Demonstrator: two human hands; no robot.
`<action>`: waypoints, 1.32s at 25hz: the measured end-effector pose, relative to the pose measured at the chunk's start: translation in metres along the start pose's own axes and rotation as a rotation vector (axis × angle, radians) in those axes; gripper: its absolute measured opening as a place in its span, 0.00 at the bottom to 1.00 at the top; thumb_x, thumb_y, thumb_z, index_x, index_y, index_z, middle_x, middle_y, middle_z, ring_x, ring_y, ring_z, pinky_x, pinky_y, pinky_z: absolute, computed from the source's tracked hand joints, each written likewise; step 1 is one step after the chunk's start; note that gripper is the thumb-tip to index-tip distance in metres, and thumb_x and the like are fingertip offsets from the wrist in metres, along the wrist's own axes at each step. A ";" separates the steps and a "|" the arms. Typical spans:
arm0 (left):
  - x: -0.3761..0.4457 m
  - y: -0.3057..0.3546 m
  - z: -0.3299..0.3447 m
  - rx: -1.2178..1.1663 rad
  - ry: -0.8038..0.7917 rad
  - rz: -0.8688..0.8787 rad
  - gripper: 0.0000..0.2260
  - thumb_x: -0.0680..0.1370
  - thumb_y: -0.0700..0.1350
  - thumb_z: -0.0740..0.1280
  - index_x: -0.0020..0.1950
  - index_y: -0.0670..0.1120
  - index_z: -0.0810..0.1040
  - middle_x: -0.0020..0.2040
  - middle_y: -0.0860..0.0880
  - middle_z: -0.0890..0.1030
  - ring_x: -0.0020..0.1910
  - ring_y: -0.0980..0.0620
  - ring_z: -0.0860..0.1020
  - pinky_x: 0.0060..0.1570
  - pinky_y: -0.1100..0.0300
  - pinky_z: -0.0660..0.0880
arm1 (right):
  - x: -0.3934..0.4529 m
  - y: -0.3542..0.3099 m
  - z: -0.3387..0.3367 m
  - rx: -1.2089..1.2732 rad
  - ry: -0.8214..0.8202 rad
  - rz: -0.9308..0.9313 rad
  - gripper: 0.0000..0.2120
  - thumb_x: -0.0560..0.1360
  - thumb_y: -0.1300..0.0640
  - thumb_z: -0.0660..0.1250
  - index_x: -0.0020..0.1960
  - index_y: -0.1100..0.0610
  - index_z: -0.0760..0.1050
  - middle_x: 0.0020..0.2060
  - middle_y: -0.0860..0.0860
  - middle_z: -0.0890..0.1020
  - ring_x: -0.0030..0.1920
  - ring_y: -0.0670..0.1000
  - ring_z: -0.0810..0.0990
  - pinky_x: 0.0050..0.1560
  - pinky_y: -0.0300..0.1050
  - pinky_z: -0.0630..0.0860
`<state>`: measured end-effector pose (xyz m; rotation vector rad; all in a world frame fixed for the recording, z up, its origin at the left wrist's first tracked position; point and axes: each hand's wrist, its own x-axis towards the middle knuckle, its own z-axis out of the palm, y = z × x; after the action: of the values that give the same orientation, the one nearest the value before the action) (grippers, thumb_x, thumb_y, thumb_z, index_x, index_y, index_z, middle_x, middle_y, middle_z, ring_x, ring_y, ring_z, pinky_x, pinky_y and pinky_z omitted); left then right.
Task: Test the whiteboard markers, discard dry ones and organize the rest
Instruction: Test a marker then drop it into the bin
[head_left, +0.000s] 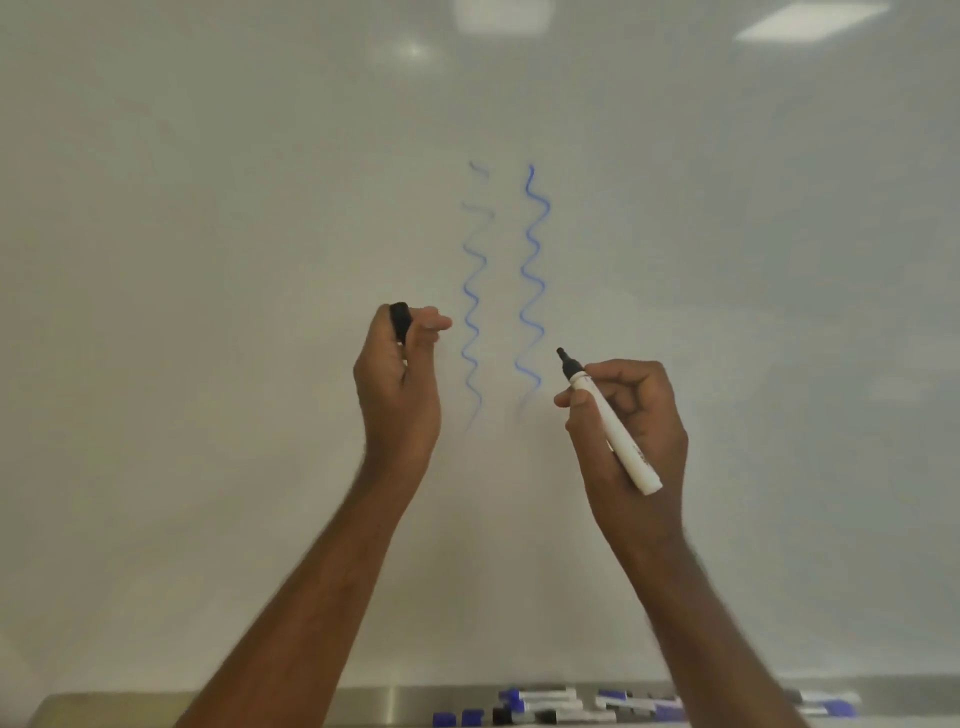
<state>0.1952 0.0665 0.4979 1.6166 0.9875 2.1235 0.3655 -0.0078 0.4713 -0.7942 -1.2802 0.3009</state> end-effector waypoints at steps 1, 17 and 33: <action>0.017 0.001 0.001 0.036 0.013 0.056 0.10 0.84 0.48 0.60 0.51 0.46 0.78 0.48 0.55 0.83 0.52 0.52 0.81 0.53 0.56 0.76 | 0.011 -0.003 0.001 -0.012 0.014 -0.017 0.05 0.78 0.56 0.68 0.53 0.50 0.75 0.43 0.49 0.86 0.45 0.51 0.85 0.41 0.47 0.78; 0.090 -0.061 0.012 0.903 0.093 0.732 0.20 0.86 0.47 0.60 0.78 0.43 0.68 0.80 0.42 0.64 0.80 0.39 0.60 0.76 0.39 0.59 | 0.131 -0.004 0.021 -0.442 0.166 -0.449 0.07 0.76 0.58 0.71 0.53 0.54 0.78 0.41 0.45 0.81 0.42 0.47 0.81 0.42 0.46 0.77; 0.089 -0.064 0.013 0.904 0.127 0.737 0.20 0.86 0.46 0.58 0.79 0.44 0.67 0.80 0.43 0.64 0.80 0.39 0.60 0.77 0.39 0.58 | 0.111 0.043 0.019 -0.387 0.244 -0.329 0.06 0.76 0.59 0.71 0.52 0.54 0.78 0.38 0.48 0.80 0.40 0.50 0.80 0.41 0.52 0.77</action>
<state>0.1681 0.1704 0.5213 2.6049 1.7805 2.3788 0.3894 0.0974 0.5247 -0.8968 -1.2267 -0.3094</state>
